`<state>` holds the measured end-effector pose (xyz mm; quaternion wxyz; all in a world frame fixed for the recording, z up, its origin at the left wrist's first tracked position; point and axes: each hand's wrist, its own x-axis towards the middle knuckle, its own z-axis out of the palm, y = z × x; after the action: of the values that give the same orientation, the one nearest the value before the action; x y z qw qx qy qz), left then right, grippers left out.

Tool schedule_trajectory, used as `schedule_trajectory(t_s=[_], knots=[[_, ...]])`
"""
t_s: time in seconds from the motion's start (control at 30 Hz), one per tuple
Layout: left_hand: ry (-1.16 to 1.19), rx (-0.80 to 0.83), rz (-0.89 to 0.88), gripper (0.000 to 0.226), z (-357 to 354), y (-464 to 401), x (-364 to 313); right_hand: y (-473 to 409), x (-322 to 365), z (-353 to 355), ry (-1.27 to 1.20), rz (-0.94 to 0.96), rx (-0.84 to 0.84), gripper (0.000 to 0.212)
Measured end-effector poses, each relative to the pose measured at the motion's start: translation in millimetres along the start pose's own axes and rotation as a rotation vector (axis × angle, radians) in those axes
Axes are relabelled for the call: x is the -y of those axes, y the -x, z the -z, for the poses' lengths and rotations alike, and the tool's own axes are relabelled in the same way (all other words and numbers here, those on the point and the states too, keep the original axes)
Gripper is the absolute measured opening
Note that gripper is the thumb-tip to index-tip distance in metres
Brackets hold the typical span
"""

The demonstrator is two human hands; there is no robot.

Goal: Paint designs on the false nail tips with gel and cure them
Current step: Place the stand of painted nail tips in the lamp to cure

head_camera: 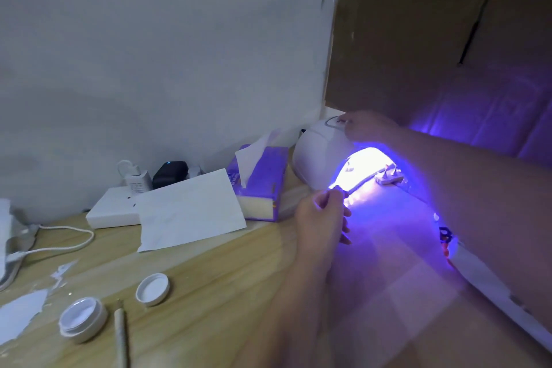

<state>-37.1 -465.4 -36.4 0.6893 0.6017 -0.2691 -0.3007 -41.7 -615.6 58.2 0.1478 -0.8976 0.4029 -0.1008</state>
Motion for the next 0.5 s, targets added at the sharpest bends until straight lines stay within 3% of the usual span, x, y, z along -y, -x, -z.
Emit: schedule_trajectory(t_s=[0.13, 0.27, 0.37, 0.43, 0.5], knots=[[-0.096, 0.014, 0.016, 0.034, -2, 6, 0, 21, 0, -4, -0.407, 0.060, -0.038, 0.057], [-0.262, 0.149, 0.015, 0.039, -5, 31, -2, 52, 27, -19, -0.453, 0.048, -0.438, 0.036], [-0.455, 0.278, 0.051, 0.027, 5, 54, -18, 81, 65, -24, -0.721, 0.186, -0.507, 0.020], [-0.701, 0.401, -0.025, 0.007, 27, 82, -39, 105, 92, -20, -0.883, 0.248, -0.511, 0.018], [-0.894, 0.456, -0.261, 0.019, 60, 111, -58, 130, 115, -17, -1.049, 0.275, -0.504, 0.025]])
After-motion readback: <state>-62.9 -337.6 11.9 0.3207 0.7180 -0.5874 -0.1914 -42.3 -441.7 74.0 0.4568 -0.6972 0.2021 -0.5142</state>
